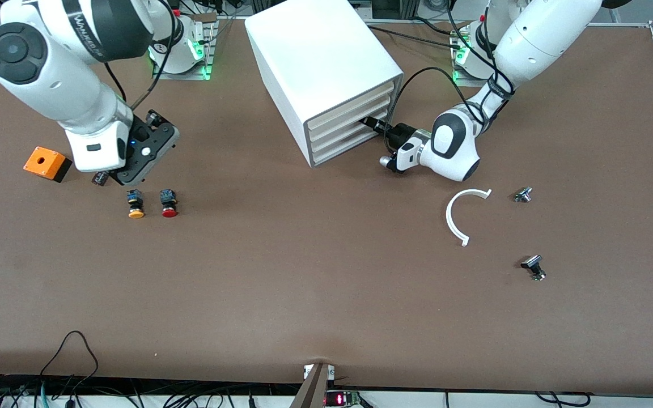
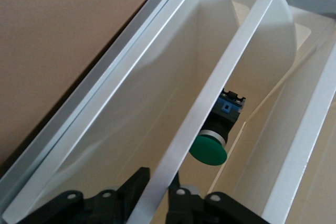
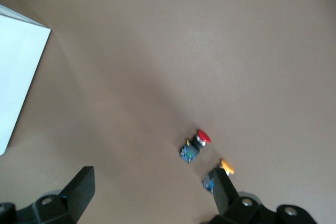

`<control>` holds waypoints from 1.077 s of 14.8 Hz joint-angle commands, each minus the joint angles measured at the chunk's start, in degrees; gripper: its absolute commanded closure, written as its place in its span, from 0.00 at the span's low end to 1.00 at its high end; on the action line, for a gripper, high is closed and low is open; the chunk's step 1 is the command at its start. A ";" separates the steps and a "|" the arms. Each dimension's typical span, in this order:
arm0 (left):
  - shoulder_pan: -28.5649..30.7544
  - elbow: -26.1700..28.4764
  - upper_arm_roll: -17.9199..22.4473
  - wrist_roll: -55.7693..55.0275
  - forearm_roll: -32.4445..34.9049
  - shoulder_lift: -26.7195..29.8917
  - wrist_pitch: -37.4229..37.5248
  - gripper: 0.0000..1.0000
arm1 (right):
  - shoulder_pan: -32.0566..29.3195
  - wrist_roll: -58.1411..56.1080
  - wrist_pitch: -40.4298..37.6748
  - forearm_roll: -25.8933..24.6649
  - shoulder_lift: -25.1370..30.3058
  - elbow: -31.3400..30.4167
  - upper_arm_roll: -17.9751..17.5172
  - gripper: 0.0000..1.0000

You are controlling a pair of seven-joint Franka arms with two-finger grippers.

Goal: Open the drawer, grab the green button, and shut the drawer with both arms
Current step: 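Pull the cabinet drawer open with the left gripper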

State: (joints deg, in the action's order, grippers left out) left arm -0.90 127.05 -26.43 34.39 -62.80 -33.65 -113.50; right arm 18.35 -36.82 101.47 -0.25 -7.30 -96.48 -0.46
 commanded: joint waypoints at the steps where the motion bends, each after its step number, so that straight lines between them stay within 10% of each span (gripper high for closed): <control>1: -0.07 0.31 1.37 0.41 -0.30 0.33 -1.80 1.00 | 1.43 -2.10 2.32 -0.72 -2.37 1.38 0.29 0.00; 11: 0.37 -10.76 12.98 0.33 1.89 -0.37 -10.43 0.98 | 4.06 -7.30 6.11 0.16 -10.18 7.78 -2.42 0.00; 12: 0.46 -10.77 12.98 0.33 1.46 -0.28 -10.43 0.68 | 4.50 -6.77 6.11 0.08 -11.33 9.28 -4.26 0.00; 13: 0.72 -10.68 12.90 0.85 1.19 0.07 -10.34 0.01 | 5.72 -6.42 6.19 -0.10 -12.47 10.77 -5.59 0.00; 16: 0.81 -10.85 12.90 0.33 1.19 1.91 -11.30 0.00 | 9.16 -4.33 7.07 0.77 -16.25 15.43 -5.78 0.00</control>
State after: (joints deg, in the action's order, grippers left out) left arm 0.74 117.42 -14.28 36.26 -61.22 -32.14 -122.64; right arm 26.52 -42.42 108.72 -0.18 -20.06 -85.93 -6.25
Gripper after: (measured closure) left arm 0.595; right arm 0.000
